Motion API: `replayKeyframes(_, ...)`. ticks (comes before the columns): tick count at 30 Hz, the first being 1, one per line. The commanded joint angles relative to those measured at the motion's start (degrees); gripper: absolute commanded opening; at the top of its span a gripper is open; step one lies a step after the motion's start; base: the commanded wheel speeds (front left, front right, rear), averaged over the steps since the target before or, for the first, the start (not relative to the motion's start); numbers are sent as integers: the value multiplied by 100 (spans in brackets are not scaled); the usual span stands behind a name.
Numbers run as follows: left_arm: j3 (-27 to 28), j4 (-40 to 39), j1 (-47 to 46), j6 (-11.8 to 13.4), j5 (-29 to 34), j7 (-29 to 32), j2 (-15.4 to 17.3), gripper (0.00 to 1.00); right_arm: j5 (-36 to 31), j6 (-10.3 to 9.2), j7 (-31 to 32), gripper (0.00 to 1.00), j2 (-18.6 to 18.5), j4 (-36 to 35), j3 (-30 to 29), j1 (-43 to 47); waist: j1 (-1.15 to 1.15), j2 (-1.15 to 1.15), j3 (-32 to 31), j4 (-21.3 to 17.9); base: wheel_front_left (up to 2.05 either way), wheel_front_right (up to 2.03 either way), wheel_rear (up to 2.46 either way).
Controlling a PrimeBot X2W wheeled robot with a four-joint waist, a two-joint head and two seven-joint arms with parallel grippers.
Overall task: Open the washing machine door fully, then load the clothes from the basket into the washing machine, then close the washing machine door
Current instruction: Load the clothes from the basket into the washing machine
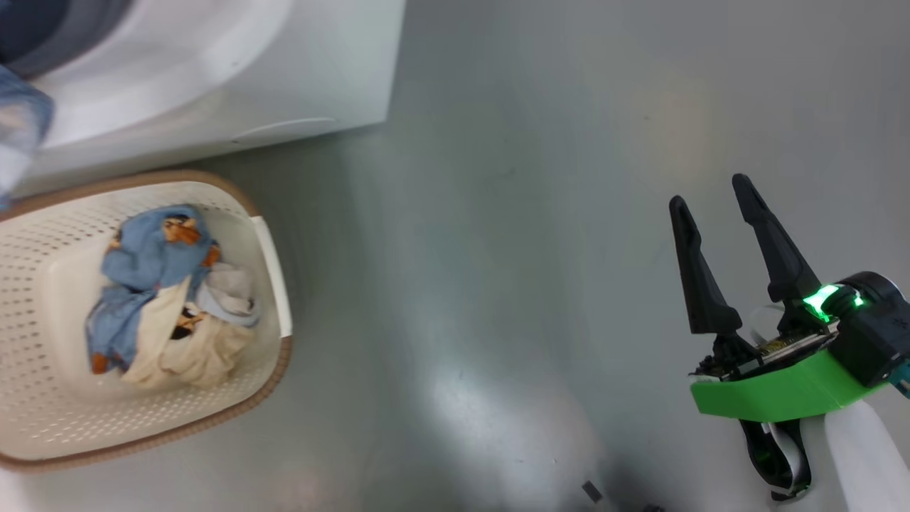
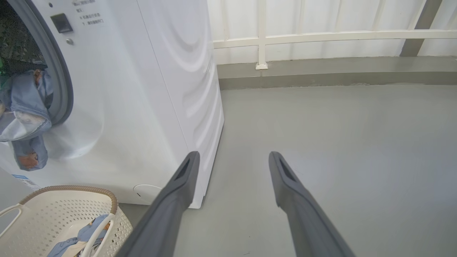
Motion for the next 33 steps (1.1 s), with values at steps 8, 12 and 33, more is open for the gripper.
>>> replayKeyframes(8, 268, -323, -783, 124, 257, -732, 728, 0, 97, 9, -27, 100, 85, -82, 225, -71, -2, 0, 628, -669, 0, 0, 0)
replayKeyframes(12, 345, -356, -1079, 160, 341, -1515, 727, 0, 110, 9, -27, 100, 99, -89, 215, -93, -2, 0, 694, -703, 0, 0, 0)
replayKeyframes(33, 60, 667, -1466, 74, 574, -2366, 634, 0, 134, 9, -27, 100, 57, -81, 267, -153, -2, 0, 766, -547, 0, 0, 0)
